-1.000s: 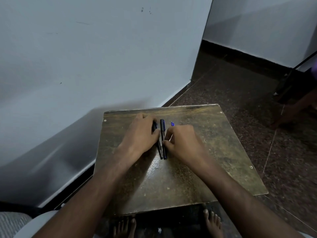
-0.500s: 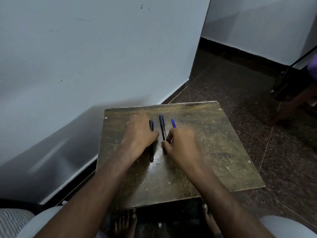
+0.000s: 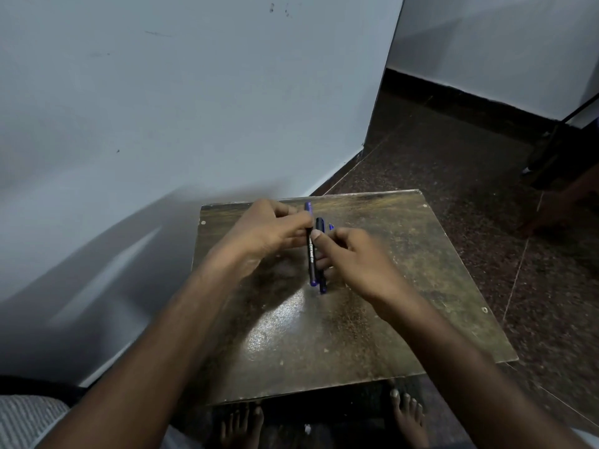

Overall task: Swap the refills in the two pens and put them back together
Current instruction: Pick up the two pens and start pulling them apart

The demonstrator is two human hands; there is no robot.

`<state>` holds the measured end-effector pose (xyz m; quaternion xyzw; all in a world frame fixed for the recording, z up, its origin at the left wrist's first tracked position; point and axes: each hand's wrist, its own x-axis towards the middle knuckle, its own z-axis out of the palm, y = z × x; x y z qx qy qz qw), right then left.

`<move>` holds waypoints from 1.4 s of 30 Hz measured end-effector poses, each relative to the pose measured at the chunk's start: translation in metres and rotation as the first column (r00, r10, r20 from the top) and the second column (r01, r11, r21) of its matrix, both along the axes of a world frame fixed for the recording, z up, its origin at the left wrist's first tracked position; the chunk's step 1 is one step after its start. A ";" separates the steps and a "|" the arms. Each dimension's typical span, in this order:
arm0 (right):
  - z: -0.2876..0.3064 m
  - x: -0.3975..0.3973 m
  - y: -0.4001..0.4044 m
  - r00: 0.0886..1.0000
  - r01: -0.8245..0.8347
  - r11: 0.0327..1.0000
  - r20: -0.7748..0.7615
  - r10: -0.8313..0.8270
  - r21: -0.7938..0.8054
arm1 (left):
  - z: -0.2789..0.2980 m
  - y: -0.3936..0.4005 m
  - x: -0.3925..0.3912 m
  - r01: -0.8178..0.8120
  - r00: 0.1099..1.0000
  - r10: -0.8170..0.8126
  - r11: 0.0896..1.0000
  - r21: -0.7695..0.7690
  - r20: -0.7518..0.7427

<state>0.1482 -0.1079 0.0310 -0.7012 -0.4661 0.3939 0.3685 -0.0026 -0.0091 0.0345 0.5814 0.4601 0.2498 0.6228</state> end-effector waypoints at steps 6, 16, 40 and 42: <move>0.006 -0.006 -0.003 0.896 -0.061 0.994 -0.444 0.016 -0.086 | -0.008 -0.008 0.010 0.049 0.999 -0.050 0.994 0.093 -0.001; 0.000 -0.009 -0.007 0.982 0.150 0.974 0.091 -0.166 0.167 | -0.007 -0.021 0.023 -0.135 0.973 0.137 0.991 -0.027 0.185; -0.003 0.003 -0.012 0.986 0.087 0.995 -0.149 -0.080 0.042 | -0.025 0.020 -0.008 -0.052 0.825 0.260 0.919 0.392 -0.501; -0.003 0.003 -0.012 0.979 0.087 0.995 -0.188 -0.078 0.041 | -0.025 0.019 -0.010 -0.043 0.828 0.239 0.930 0.366 -0.508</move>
